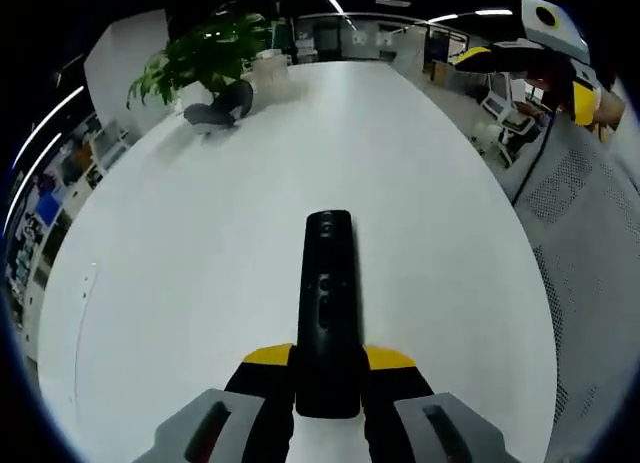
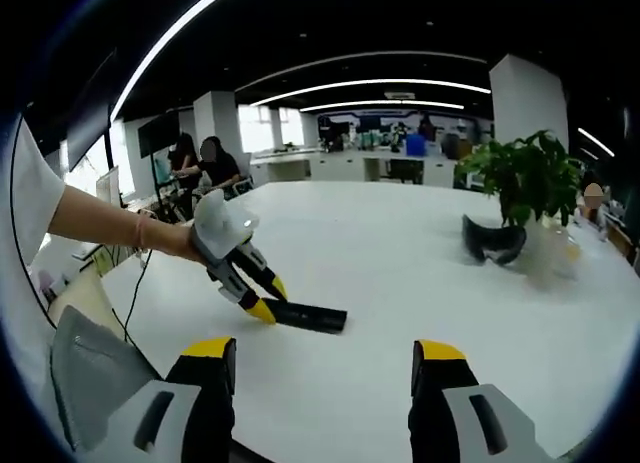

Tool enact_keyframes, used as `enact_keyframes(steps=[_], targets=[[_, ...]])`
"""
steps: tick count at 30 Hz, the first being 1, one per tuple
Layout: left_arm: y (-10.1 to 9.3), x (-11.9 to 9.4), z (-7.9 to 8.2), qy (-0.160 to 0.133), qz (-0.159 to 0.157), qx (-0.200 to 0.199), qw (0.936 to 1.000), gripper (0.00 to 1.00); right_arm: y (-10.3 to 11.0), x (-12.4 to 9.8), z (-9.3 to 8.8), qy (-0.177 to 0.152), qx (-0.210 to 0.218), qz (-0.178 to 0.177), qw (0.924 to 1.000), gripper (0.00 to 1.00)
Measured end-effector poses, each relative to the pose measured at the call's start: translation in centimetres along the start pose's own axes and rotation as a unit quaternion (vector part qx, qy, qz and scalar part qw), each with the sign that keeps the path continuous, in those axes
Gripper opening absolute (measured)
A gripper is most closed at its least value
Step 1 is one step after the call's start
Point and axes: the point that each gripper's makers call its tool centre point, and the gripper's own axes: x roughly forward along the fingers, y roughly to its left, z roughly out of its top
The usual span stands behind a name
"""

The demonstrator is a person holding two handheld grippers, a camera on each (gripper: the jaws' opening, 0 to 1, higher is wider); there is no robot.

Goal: Press the specified remote control buttons in sequence, fully releasing each button before pressing the next.

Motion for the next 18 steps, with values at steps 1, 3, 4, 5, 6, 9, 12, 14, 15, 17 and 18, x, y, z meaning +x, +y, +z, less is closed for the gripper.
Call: enact_keyframes(steps=[1,3,4,5,6,9,12,14,15,17,18], targets=[[-0.4,-0.1,-0.1,0.002,-0.001,0.002,1.0,0.24,0.1,0.1,0.0,0.0,-0.001,0.002,1.0,0.7],[-1.2,-0.2,-0.1,0.002,-0.003,0.005,1.0,0.24,0.3,0.3,-0.1,0.002,-0.002,0.006,1.0,0.7],[-1.4,-0.2,-0.2,0.002,-0.003,0.005,1.0,0.24,0.4,0.3,-0.1,0.003,-0.003,0.007,1.0,0.7],[-1.8,-0.3,-0.2,0.001,-0.004,0.006,1.0,0.24,0.5,0.4,-0.2,0.004,-0.005,0.009,0.9999,0.7],[-2.0,-0.3,-0.2,0.001,-0.004,0.005,1.0,0.24,0.5,0.5,-0.2,0.004,-0.006,0.011,0.9999,0.7],[-2.7,-0.4,-0.3,0.001,-0.003,0.004,1.0,0.24,0.8,0.6,0.0,0.003,-0.009,0.017,0.9998,0.69],[-3.4,-0.4,-0.4,0.001,-0.002,0.004,1.0,0.24,1.0,0.8,0.0,0.004,-0.011,0.022,0.9997,0.69],[-3.9,-0.5,-0.4,0.001,-0.002,0.004,1.0,0.24,1.1,1.0,0.0,0.005,-0.013,0.025,0.9996,0.68],[-4.1,-0.5,-0.5,0.0,-0.003,0.005,1.0,0.24,1.2,1.0,0.0,0.004,-0.013,0.028,0.9995,0.68],[-4.5,-0.6,-0.5,-0.001,-0.003,0.005,1.0,0.24,1.4,1.1,0.0,0.006,-0.015,0.032,0.9994,0.67],[-4.8,-0.7,-0.6,-0.001,-0.004,0.005,1.0,0.24,1.5,1.1,-0.1,0.007,-0.016,0.035,0.9992,0.67]])
